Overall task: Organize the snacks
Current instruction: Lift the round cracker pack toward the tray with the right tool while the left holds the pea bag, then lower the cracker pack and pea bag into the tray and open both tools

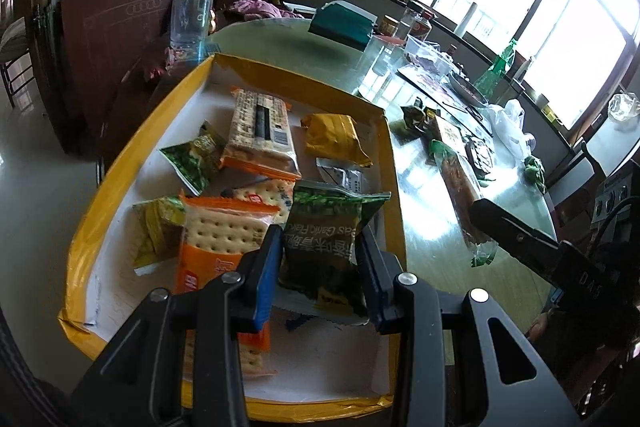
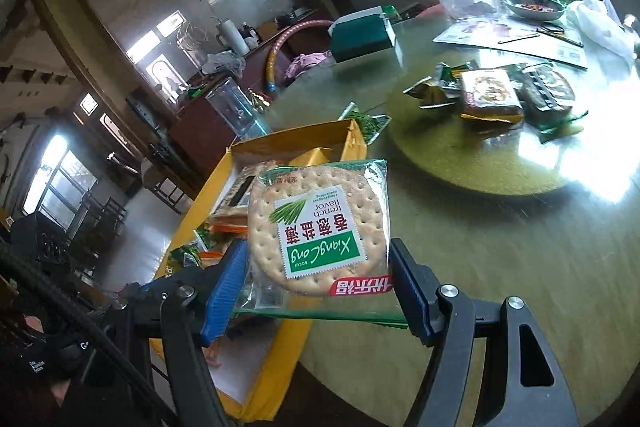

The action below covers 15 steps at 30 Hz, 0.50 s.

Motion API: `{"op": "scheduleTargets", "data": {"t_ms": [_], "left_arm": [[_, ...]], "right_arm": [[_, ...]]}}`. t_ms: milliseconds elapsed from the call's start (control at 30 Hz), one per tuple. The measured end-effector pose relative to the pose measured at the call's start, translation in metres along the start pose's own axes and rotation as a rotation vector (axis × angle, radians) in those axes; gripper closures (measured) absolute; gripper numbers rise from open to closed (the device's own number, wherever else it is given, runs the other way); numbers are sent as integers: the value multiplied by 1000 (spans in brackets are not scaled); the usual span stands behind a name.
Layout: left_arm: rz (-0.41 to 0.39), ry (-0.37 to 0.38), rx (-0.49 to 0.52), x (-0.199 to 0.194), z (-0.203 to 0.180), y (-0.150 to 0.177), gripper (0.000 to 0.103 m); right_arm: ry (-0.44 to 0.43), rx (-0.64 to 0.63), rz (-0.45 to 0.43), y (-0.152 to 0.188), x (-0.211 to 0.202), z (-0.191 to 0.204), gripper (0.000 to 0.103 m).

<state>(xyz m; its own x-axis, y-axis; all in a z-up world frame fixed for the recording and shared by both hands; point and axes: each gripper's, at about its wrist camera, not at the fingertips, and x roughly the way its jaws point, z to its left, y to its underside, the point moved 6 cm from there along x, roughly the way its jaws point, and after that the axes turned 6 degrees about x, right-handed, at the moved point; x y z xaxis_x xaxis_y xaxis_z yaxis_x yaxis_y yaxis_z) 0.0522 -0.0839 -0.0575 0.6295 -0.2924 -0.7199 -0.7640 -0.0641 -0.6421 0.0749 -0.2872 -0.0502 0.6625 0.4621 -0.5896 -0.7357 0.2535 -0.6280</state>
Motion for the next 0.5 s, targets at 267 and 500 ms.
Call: {"op": "scheduleTargets", "data": {"t_ms": [267, 500], "left_arm": [[-21, -25, -49, -5, 26, -8, 64], [-36, -53, -79, -4, 48, -18, 64]], "right_arm": [[-19, -9, 15, -5, 12, 12, 33], [-54, -46, 38, -6, 28, 33, 33]]}}
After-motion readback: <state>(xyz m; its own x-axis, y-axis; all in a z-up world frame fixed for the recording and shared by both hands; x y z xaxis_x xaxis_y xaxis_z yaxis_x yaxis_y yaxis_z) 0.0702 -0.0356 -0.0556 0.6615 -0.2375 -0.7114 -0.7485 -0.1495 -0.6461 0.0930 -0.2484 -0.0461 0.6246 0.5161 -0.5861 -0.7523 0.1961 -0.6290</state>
